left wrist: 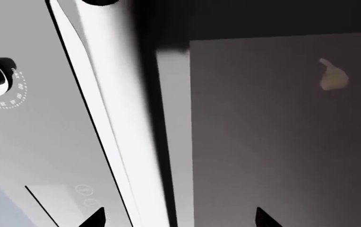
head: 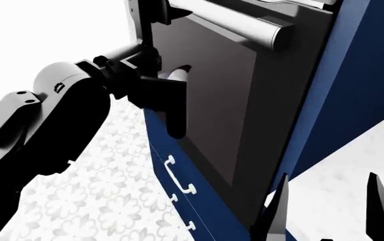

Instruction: Open the oven door

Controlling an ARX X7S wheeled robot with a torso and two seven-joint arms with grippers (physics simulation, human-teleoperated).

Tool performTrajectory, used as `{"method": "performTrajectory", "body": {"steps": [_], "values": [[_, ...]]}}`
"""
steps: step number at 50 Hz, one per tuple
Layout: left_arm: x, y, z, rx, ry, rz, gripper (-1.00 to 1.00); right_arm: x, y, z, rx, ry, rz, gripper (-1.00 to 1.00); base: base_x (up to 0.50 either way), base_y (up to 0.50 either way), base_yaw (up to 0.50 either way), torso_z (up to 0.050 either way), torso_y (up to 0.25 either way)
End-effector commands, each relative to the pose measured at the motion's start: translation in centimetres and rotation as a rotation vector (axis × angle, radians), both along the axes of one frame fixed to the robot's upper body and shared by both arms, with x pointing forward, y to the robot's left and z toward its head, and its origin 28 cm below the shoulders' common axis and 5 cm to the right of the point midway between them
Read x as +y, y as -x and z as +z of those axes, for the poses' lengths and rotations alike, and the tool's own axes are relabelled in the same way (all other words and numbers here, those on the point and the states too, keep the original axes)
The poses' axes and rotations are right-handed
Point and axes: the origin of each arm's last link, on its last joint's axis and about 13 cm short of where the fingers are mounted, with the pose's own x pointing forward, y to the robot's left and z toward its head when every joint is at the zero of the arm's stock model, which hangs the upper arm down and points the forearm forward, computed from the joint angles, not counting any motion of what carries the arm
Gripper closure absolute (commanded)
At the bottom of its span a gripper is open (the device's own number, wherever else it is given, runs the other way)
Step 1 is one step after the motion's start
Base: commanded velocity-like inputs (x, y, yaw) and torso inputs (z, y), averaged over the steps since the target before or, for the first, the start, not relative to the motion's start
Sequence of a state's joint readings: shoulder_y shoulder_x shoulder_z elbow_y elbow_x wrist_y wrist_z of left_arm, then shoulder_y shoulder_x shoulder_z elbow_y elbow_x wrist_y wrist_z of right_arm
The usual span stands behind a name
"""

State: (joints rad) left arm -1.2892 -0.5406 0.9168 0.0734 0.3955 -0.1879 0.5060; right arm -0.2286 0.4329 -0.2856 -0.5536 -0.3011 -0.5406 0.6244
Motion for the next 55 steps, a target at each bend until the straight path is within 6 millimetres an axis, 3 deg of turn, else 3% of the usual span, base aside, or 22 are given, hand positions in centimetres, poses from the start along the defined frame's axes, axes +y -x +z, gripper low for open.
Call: {"method": "performTrajectory", "body": {"steps": [1,55], "values": [[-0.7,-0.1,0.9,0.003,-0.003,-0.039,-1.00,0.0,0.0,0.0,0.000,-0.001,0.001,-1.00,0.00,0.00,0.00,0.000,0.000],[-4.2,-3.2,2.6,0.054,-0.010,-0.045,-1.00,-0.2,-0.1,0.1,0.000,-0.010,-0.002,-1.00,0.00,0.00,0.00,0.000,0.000]]}}
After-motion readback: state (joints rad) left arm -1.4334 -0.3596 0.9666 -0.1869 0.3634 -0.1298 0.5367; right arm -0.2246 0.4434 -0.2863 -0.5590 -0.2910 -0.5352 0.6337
